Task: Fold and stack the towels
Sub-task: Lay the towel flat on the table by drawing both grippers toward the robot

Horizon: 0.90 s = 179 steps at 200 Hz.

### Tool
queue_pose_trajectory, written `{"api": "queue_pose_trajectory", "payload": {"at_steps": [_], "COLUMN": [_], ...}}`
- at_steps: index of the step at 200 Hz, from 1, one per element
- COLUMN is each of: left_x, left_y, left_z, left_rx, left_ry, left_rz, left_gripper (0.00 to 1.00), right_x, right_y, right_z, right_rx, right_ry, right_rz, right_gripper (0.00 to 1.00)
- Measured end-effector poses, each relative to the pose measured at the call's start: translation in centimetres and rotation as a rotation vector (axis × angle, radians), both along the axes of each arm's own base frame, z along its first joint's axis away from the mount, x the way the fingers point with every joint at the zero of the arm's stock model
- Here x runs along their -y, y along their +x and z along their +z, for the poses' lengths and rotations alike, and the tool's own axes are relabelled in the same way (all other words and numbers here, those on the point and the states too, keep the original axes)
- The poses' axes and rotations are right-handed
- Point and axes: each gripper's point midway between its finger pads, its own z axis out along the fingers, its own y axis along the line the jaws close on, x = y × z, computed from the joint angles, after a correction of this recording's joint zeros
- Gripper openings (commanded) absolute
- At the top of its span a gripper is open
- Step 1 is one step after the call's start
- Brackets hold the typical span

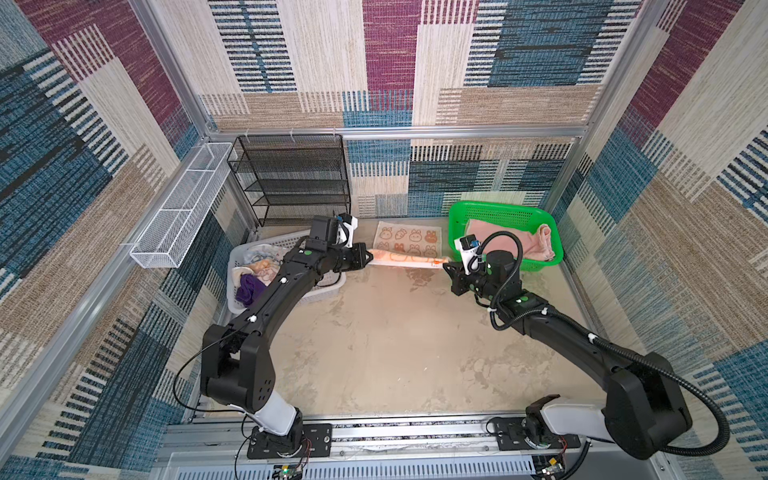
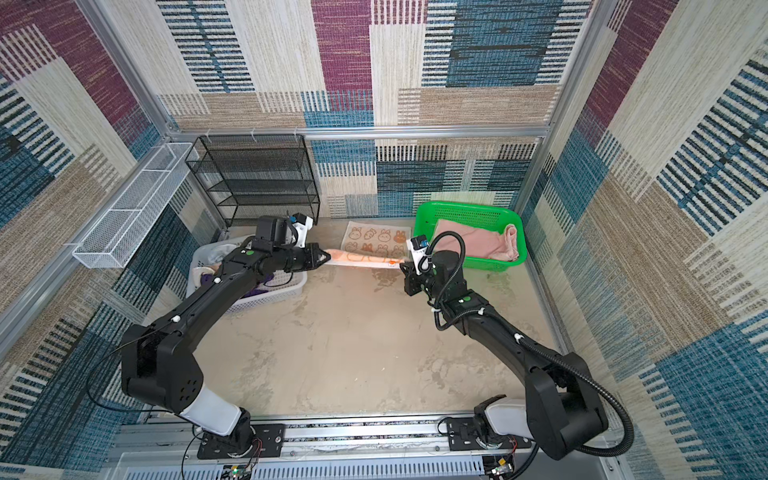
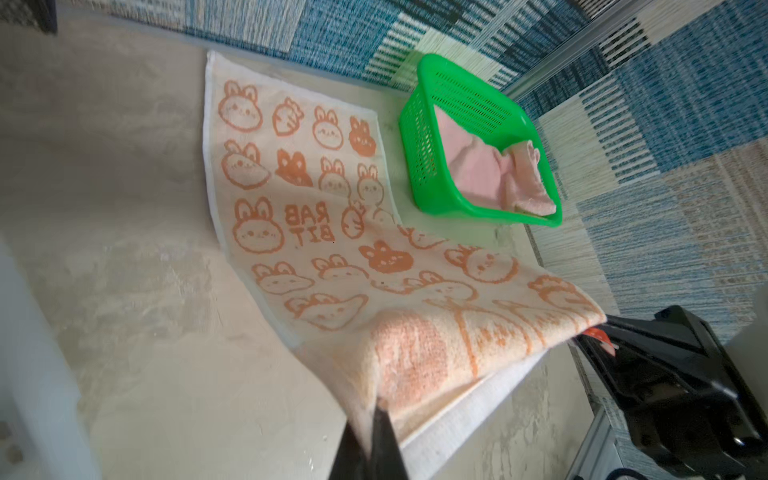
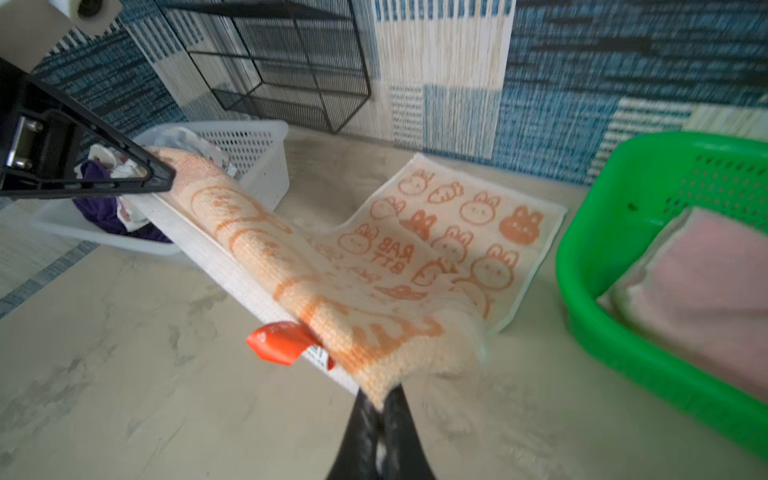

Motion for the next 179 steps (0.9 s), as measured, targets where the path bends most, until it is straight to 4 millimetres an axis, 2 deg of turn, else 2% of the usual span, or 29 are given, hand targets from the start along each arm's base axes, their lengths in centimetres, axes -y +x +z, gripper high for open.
{"api": "queue_pose_trajectory", "payload": {"at_steps": [20, 41, 63, 93, 121, 155, 179], "left_x": [0.1, 0.2, -0.2, -1.6, -2.4, -3.1, -3.4], "left_y": [-2.7, -5.0, -7.8, -11.4, -14.0, -15.5, -15.9], "left_z": [-1.5, -2.2, -3.1, -4.9, -5.4, -5.1, -4.8], "left_rx": [-0.024, -0.039, -0.07, -0.144, -0.187, -0.208, -0.218], "left_ry": [0.027, 0.043, 0.065, 0.097, 0.088, 0.097, 0.11], "left_rz": [0.006, 0.015, 0.034, 0.073, 0.107, 0.141, 0.154], "left_gripper": [0.0, 0.0, 0.0, 0.0, 0.0, 0.0, 0.0], "right_x": [-0.4, -0.7, -1.0, -1.8, -2.6, -3.6, -3.7], "right_y": [-2.8, -5.5, -8.0, -10.7, -12.5, -14.3, -14.4], "right_z": [-2.2, -4.2, -5.2, -5.4, -5.4, -5.5, -5.0], "right_rx": [-0.062, -0.133, -0.188, -0.241, -0.281, -0.337, -0.34], "right_ry": [0.008, 0.016, 0.04, 0.065, 0.074, 0.069, 0.067], "right_rz": [0.002, 0.004, 0.018, 0.051, 0.08, 0.108, 0.102], "right_gripper": [0.0, 0.0, 0.0, 0.0, 0.0, 0.0, 0.0]}}
